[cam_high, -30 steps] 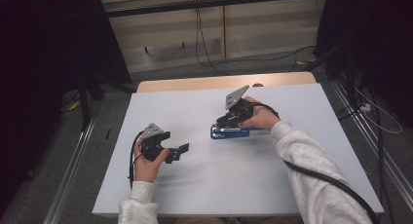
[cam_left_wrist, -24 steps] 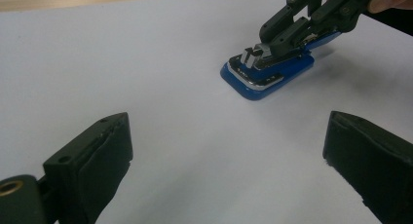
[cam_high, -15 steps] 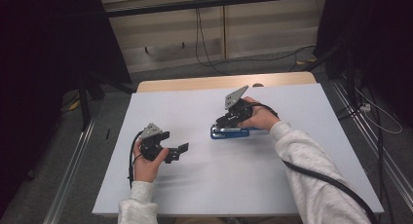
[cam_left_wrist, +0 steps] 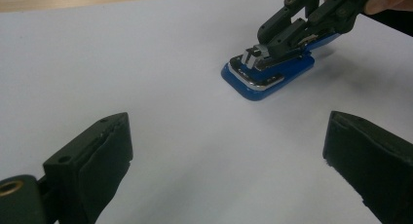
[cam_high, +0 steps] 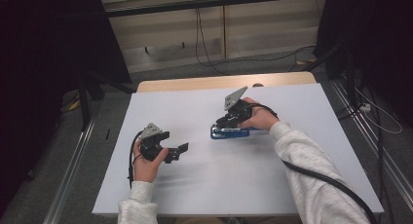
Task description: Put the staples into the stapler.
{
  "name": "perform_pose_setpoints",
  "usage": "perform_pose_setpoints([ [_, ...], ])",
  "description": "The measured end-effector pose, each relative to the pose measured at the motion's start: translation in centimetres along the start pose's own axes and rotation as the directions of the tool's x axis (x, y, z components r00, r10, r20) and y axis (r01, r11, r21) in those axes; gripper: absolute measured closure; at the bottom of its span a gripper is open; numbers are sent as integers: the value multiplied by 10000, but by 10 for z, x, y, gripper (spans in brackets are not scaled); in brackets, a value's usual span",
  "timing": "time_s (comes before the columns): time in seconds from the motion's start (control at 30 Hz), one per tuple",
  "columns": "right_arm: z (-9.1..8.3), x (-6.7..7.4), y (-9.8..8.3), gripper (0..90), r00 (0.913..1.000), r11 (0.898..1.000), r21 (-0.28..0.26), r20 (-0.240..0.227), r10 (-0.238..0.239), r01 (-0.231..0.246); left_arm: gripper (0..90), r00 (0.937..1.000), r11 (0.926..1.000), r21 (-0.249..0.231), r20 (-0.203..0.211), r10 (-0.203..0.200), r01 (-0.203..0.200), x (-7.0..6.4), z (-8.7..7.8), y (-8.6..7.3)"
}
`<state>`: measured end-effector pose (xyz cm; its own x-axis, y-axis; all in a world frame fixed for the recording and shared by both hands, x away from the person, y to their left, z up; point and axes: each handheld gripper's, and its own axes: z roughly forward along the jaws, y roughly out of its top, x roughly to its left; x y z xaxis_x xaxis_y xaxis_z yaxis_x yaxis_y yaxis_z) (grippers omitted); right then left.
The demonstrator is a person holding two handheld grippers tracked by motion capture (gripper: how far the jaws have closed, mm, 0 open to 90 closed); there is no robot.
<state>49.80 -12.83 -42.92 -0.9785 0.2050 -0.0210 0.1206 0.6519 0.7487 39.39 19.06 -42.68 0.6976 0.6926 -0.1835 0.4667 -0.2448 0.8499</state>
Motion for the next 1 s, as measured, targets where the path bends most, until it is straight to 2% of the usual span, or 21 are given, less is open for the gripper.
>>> perform_pose_setpoints([
  [0.63,6,0,3,769,9999,9999,-21,55,-101,101,42,10000,10000,18,-17,5,-5,0,0,0],
  [0.7,6,0,3,673,9998,10000,-86,186,-39,40,42,10000,10000,-24,-8,-25,25,0,0,0],
  [1.0,-8,4,1,576,9970,9983,-357,616,473,-451,42,10000,10000,62,31,11,-11,-1,3,0],
])
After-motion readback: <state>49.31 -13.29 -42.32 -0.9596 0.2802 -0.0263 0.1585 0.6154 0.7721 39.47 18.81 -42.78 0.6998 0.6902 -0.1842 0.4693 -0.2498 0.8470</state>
